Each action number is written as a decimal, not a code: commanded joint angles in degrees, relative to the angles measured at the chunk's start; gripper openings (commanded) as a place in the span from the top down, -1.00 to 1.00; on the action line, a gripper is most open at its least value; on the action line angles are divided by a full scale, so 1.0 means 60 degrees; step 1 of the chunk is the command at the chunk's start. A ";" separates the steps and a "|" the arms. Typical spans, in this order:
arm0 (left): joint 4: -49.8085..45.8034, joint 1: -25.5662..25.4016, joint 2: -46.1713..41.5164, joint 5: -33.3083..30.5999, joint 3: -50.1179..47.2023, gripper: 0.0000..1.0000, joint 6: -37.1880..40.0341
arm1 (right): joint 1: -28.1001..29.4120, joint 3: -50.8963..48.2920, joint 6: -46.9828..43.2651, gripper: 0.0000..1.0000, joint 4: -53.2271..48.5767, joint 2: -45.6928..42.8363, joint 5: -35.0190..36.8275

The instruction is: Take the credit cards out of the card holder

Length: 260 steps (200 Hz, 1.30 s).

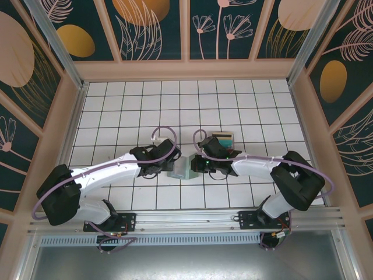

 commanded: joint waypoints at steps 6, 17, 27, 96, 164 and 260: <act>0.0054 0.0046 -0.0044 -0.0066 -0.0205 1.00 -0.0045 | 0.0018 -0.0115 0.0040 1.00 -0.0153 -0.0332 0.0114; 0.0171 0.0030 -0.0143 0.0124 -0.0200 0.90 -0.0044 | 0.0018 -0.0185 0.0121 1.00 -0.0012 -0.0340 0.0041; 0.0302 0.0040 -0.0280 0.0318 -0.0154 0.37 -0.0057 | 0.0018 -0.0217 0.0196 1.00 0.0098 -0.0329 -0.0004; 0.2472 0.0040 -0.1429 0.2268 -0.0459 -0.20 -0.0541 | 0.0076 -0.0306 0.0418 1.00 0.0434 -0.0288 -0.0095; 0.3690 0.0627 -0.0386 0.3381 -0.1704 -0.16 -0.1107 | 0.0222 -0.0342 0.0463 1.00 0.0511 -0.0299 -0.0037; 0.3809 0.0666 0.0631 0.3441 -0.1905 -0.16 -0.1140 | 0.0344 -0.0380 0.0412 0.71 0.0308 -0.0443 0.0264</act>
